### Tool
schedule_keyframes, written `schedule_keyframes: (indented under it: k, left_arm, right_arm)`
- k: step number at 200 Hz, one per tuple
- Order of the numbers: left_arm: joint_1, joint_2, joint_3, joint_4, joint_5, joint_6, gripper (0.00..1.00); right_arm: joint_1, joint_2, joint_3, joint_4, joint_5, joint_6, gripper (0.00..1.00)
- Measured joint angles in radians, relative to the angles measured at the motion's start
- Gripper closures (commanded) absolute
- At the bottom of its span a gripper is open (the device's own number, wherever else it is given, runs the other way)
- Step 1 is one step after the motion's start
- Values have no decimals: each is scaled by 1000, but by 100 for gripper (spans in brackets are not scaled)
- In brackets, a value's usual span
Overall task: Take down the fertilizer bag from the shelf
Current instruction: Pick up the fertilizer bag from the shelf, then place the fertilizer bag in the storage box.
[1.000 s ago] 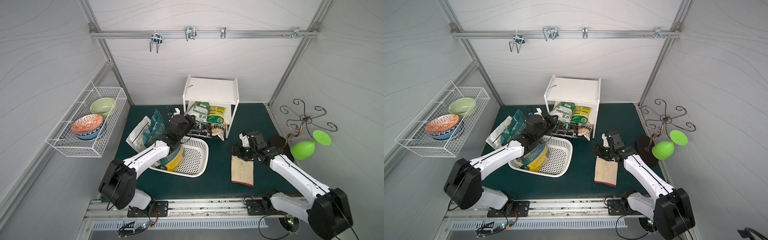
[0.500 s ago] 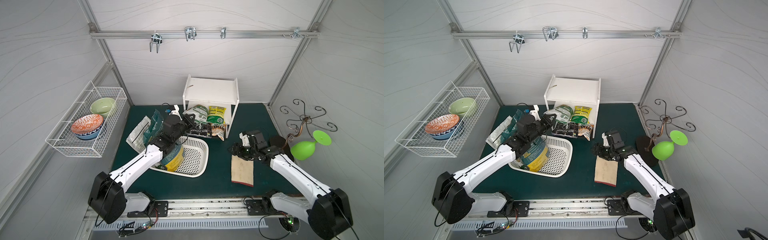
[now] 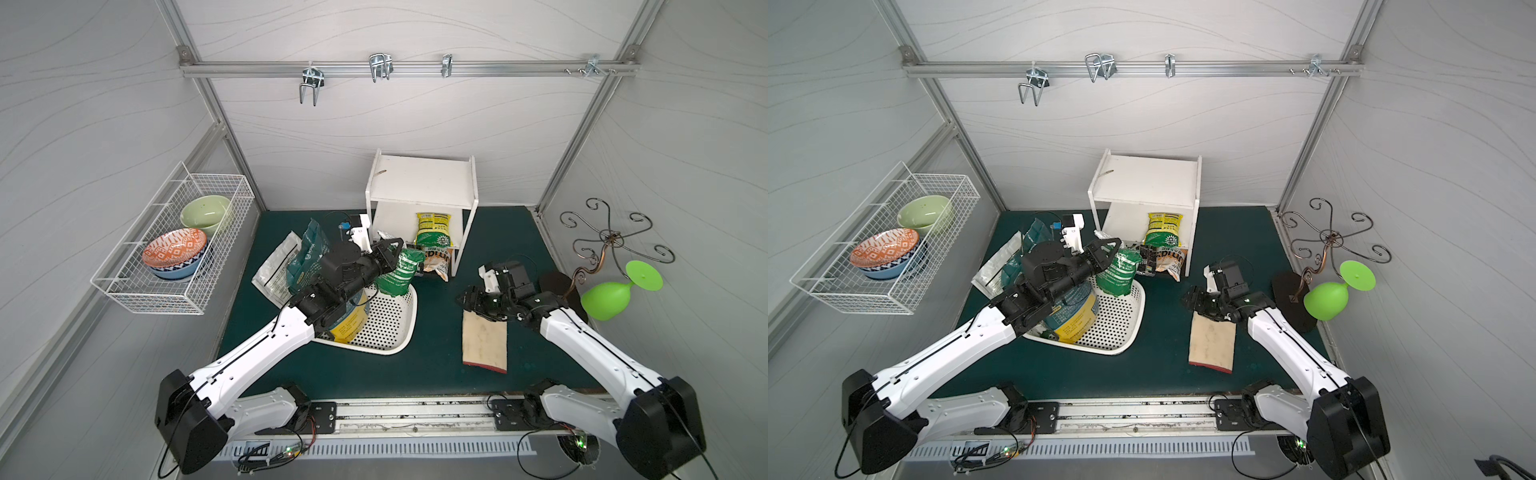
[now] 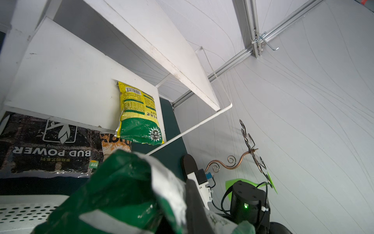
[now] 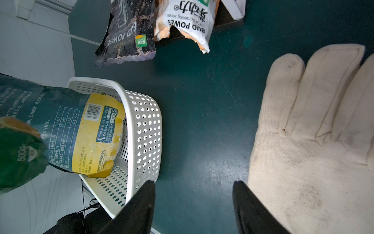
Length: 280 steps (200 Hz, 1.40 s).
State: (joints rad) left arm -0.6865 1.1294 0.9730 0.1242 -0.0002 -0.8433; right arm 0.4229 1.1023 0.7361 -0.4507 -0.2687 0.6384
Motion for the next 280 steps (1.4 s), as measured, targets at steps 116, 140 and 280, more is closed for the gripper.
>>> schedule_keyframes:
  k: [116, 140, 280]
  left_arm:
    - [-2, -49, -237, 64, -119, -92, 100]
    - [-2, -57, -268, 106, -145, -120, 100]
    - [-3, -108, -340, 39, -212, -90, 100]
  right_arm:
    - [0, 0, 0, -3, -6, -1, 36]
    - [0, 0, 0, -4, -6, 0, 36]
    - [0, 5, 0, -5, -24, 0, 35]
